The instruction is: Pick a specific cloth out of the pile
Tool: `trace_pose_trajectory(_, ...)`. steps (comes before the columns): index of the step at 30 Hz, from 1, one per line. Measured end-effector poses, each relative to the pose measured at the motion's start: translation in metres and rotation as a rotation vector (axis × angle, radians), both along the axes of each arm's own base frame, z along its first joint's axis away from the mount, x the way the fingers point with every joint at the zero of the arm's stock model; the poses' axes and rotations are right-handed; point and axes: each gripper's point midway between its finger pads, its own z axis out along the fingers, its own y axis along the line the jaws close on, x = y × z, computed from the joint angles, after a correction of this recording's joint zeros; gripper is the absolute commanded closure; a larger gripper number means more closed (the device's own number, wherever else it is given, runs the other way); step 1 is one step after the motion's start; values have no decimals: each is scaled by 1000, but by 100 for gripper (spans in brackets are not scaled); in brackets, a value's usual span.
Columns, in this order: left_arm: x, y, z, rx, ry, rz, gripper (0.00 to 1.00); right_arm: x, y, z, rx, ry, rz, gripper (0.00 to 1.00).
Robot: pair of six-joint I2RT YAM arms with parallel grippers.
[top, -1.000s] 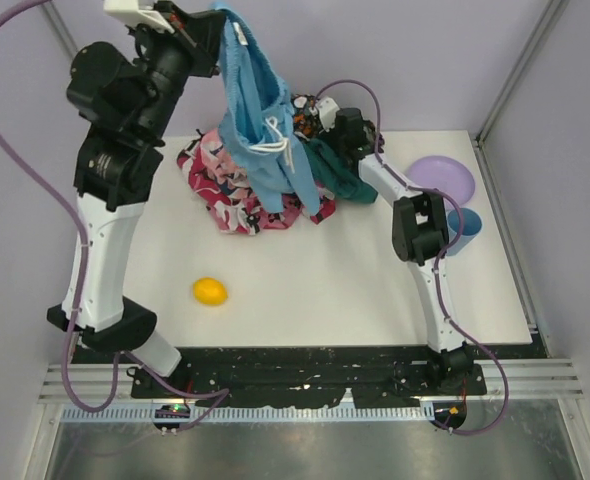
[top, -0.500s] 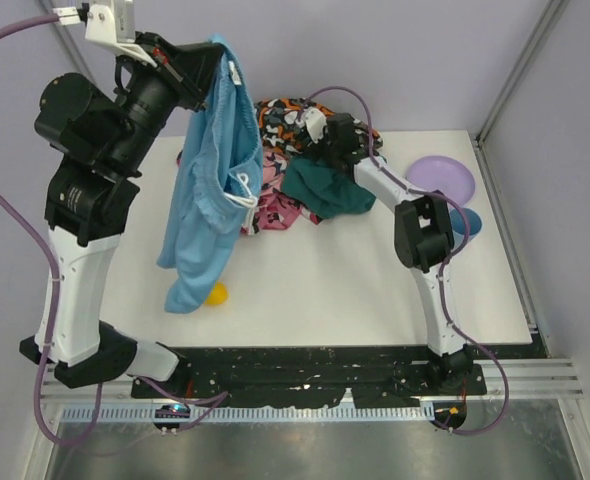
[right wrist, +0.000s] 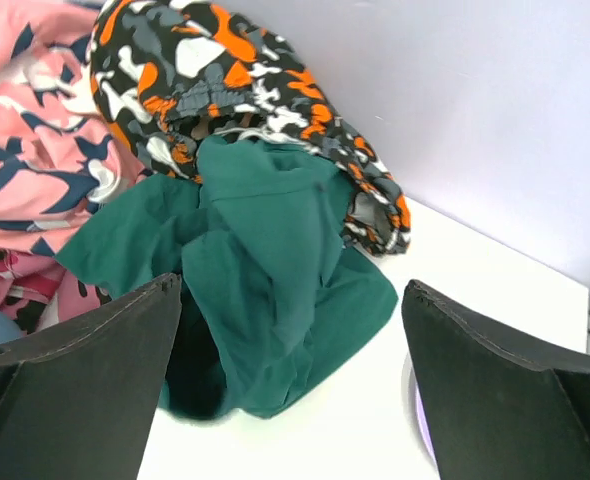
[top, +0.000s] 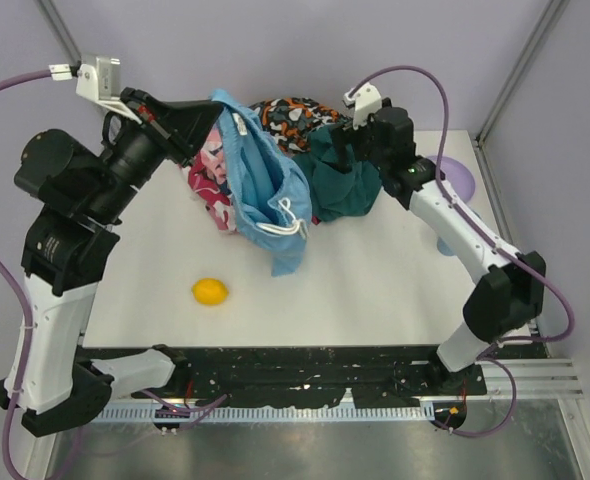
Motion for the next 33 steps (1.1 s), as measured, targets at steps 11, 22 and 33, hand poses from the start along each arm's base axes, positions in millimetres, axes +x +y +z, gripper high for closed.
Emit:
trace_pose_trajectory(11,8,-35,-14,-15,51,-99,100,-57,-73,3,166,8,-337,5)
trace_pose_trajectory(22,34,-143,-166,197,328,-214,100,-141,-159,-36,274,-32,-668,5)
trace_pose_trajectory(33,-1,-117,-360,336,581,-82,90,-209,-183,-86,394,-5,-711,5)
